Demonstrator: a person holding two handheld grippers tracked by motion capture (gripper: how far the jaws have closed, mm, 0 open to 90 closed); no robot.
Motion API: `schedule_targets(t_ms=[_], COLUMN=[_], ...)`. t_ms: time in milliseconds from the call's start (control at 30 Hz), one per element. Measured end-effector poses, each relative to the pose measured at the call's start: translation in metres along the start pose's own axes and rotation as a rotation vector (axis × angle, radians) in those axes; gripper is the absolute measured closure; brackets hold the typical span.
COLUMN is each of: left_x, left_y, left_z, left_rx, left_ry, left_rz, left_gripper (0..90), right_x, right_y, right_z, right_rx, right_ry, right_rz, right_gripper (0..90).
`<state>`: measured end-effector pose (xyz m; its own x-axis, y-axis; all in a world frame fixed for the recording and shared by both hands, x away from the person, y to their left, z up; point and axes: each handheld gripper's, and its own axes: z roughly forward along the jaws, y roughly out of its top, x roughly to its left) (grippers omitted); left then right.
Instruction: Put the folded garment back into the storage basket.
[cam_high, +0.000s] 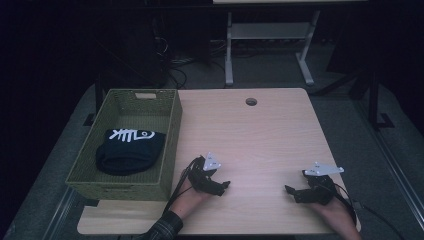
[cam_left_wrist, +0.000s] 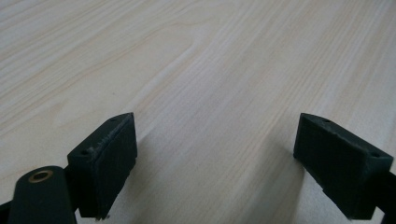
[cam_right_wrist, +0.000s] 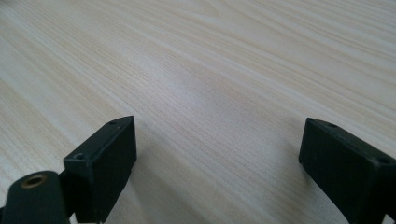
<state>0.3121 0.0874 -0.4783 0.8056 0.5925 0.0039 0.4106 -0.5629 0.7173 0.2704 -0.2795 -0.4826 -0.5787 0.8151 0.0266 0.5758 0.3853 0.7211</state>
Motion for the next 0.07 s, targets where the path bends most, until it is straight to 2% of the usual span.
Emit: schedule_targets(t_ms=[67], left_x=[0.0013], left_y=[-0.0015], left_z=[-0.0016], left_rx=[0.001], left_ry=[-0.014], left_rz=[0.01], left_gripper=[13.0], right_x=[0.0], right_y=[0.0], right_z=[0.0], right_rx=[0.0], right_ry=[0.0], right_rz=[0.001], right_gripper=[10.9])
